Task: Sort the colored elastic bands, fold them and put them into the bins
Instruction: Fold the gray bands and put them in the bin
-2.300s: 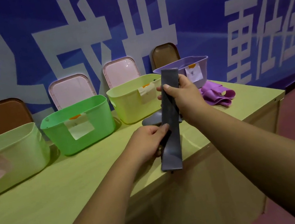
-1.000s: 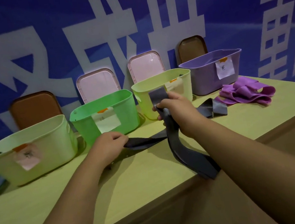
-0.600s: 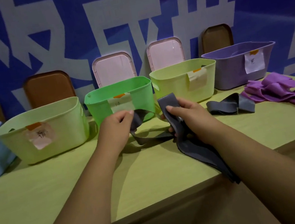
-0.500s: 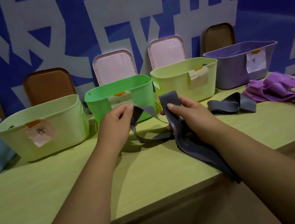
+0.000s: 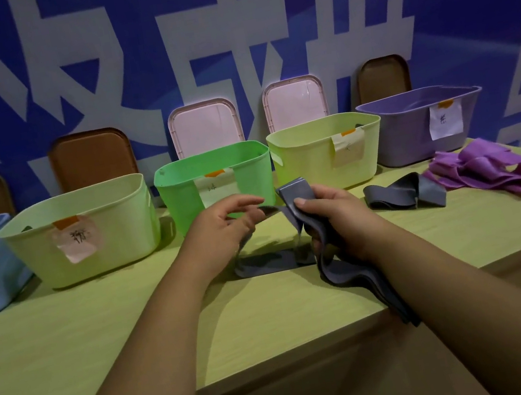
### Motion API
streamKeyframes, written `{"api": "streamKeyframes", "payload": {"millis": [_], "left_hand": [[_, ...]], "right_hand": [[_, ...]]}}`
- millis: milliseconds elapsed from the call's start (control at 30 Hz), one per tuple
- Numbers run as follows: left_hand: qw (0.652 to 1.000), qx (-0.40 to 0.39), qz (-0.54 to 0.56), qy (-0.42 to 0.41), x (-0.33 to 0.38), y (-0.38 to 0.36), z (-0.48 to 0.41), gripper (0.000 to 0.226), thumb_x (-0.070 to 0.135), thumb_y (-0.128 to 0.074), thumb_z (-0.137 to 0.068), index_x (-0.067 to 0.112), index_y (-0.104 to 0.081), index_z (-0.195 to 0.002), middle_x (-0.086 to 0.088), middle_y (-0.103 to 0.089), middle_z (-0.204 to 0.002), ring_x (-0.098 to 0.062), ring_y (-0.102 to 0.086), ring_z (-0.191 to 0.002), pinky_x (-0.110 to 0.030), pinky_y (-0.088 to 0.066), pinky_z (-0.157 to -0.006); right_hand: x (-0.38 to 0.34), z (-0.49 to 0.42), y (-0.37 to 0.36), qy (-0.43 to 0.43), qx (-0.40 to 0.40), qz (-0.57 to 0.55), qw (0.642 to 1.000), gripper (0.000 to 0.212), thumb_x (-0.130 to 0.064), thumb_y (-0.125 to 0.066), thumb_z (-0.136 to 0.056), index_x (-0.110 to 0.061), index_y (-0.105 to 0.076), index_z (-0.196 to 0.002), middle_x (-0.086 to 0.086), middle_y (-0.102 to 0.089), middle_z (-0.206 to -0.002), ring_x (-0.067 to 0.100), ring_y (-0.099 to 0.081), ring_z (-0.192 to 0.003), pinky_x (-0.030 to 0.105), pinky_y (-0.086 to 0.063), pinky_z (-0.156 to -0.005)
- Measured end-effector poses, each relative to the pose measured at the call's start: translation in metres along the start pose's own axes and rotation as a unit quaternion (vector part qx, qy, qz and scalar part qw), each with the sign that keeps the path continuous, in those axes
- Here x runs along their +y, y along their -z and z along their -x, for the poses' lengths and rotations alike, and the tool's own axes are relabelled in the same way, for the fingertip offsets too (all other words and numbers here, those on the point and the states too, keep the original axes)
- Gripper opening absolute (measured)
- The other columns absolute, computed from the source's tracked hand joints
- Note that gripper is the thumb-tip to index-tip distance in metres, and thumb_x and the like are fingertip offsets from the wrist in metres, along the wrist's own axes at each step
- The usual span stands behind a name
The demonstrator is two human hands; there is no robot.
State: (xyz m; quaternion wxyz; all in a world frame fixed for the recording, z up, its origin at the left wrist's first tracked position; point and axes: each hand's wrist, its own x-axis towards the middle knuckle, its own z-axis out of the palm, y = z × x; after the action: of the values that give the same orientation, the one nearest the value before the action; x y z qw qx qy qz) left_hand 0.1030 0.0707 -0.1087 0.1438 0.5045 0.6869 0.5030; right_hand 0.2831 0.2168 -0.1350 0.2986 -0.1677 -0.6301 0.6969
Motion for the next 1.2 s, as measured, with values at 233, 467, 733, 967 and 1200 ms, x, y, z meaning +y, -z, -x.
{"api": "streamKeyframes", "payload": {"millis": [233, 467, 733, 967, 1200], "left_hand": [[0.988, 0.054, -0.128, 0.063, -0.012, 0.012, -0.005, 0.038, 0.015, -0.082, -0.09, 0.036, -0.072, -0.12, 0.017, -0.071, -0.114, -0.01, -0.065, -0.103, -0.036, -0.055, -0.091], [0.981, 0.109, -0.01, 0.157, -0.022, 0.019, -0.01, 0.047, -0.012, -0.053, -0.098, 0.019, -0.067, -0.131, 0.003, -0.07, -0.123, -0.018, -0.076, -0.099, -0.044, -0.065, -0.092], [0.983, 0.072, -0.018, 0.166, -0.017, 0.022, -0.005, 0.055, -0.01, -0.047, -0.087, 0.03, -0.076, -0.112, 0.001, -0.071, -0.12, -0.024, -0.064, -0.107, -0.039, -0.055, -0.084], [0.98, -0.125, -0.102, 0.12, -0.014, 0.015, 0.004, 0.052, 0.005, -0.065, -0.093, 0.033, -0.064, -0.137, 0.012, -0.064, -0.13, -0.009, -0.061, -0.119, -0.035, -0.056, -0.096], [0.979, -0.109, -0.171, 0.008, -0.008, 0.005, 0.007, 0.042, 0.001, -0.058, -0.091, 0.032, -0.07, -0.115, 0.007, -0.064, -0.119, -0.012, -0.057, -0.115, -0.033, -0.049, -0.092]], "right_hand": [[0.004, -0.008, 0.012, 0.011, 0.145, -0.015, 0.989, 0.019, -0.021, -0.061, -0.109, -0.015, -0.074, -0.123, -0.004, -0.073, -0.078, 0.014, -0.065, -0.067, 0.035, -0.049, -0.063], [0.006, -0.012, 0.02, 0.027, 0.239, -0.022, 0.97, 0.015, -0.026, -0.062, -0.107, -0.024, -0.075, -0.114, -0.006, -0.073, -0.079, 0.018, -0.064, -0.076, 0.041, -0.049, -0.075], [0.003, -0.01, 0.022, 0.029, 0.241, -0.033, 0.97, 0.018, -0.023, -0.062, -0.107, -0.019, -0.076, -0.117, 0.002, -0.076, -0.089, 0.023, -0.068, -0.082, 0.036, -0.053, -0.075], [0.006, -0.012, 0.019, 0.027, 0.181, -0.045, 0.982, 0.019, -0.017, -0.063, -0.105, -0.015, -0.076, -0.118, 0.015, -0.08, -0.114, 0.038, -0.074, -0.116, 0.052, -0.053, -0.111], [0.011, -0.013, 0.019, 0.021, 0.166, -0.02, 0.986, 0.02, -0.022, -0.066, -0.103, -0.023, -0.077, -0.12, 0.014, -0.078, -0.117, 0.038, -0.072, -0.118, 0.058, -0.052, -0.112]]}}
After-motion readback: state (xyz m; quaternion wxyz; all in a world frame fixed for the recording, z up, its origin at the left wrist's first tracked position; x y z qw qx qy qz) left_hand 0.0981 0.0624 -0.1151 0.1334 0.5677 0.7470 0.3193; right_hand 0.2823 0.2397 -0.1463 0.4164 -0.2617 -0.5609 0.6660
